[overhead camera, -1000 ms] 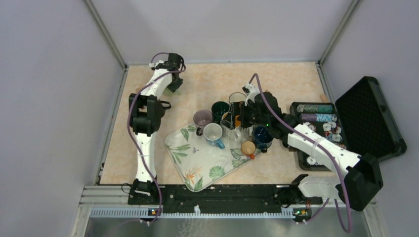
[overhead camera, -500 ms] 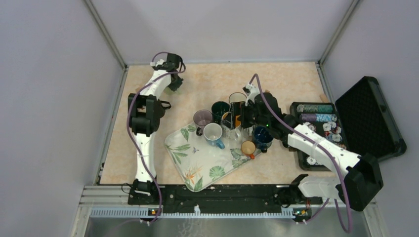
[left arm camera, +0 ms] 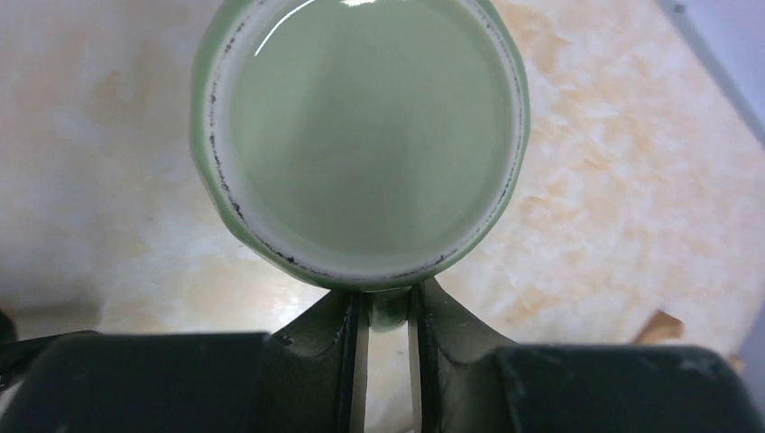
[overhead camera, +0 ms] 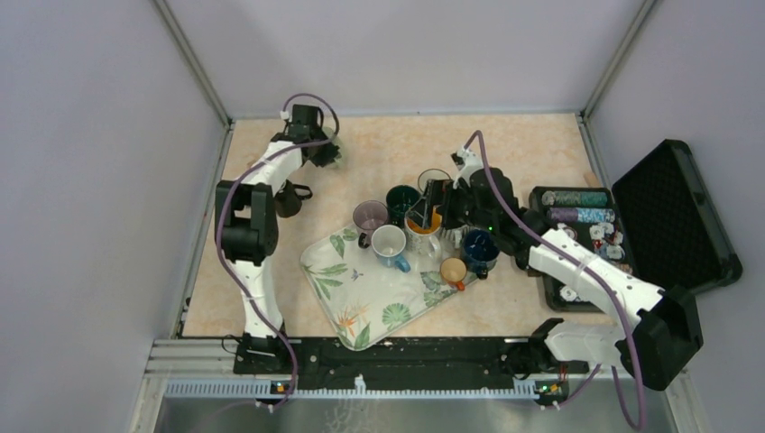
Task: Turn the mug right side up
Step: Turn over the cup at the center of the board.
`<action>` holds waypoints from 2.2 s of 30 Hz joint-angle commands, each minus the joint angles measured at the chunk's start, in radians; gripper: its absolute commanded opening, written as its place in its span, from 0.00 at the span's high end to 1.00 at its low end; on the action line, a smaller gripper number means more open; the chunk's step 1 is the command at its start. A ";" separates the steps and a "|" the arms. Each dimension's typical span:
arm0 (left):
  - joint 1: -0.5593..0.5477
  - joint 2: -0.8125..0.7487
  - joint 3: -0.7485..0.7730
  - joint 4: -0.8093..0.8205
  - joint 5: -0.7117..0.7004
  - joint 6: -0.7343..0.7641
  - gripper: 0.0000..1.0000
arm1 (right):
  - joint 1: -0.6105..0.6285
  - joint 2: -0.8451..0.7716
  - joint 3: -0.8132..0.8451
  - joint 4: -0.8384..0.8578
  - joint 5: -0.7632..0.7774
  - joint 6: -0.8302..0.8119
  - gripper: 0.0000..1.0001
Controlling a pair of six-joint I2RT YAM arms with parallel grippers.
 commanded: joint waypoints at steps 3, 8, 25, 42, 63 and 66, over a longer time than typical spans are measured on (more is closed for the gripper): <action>0.008 -0.193 -0.018 0.285 0.211 0.059 1.00 | -0.045 -0.045 0.012 0.107 0.006 0.046 0.01; 0.008 -0.290 -0.090 0.391 0.334 0.051 1.00 | -0.085 -0.046 0.016 0.173 -0.044 0.090 0.01; -0.027 -0.488 -0.446 1.234 0.806 -0.408 1.00 | -0.192 0.082 0.045 0.562 -0.348 0.295 0.01; -0.142 -0.454 -0.538 1.693 0.854 -0.678 1.00 | -0.192 0.221 0.059 0.923 -0.424 0.565 0.16; -0.210 -0.389 -0.517 1.729 0.854 -0.677 1.00 | -0.192 0.262 0.061 1.091 -0.414 0.693 0.57; -0.211 -0.382 -0.513 1.731 0.852 -0.677 1.00 | -0.192 0.260 0.057 1.096 -0.421 0.699 0.61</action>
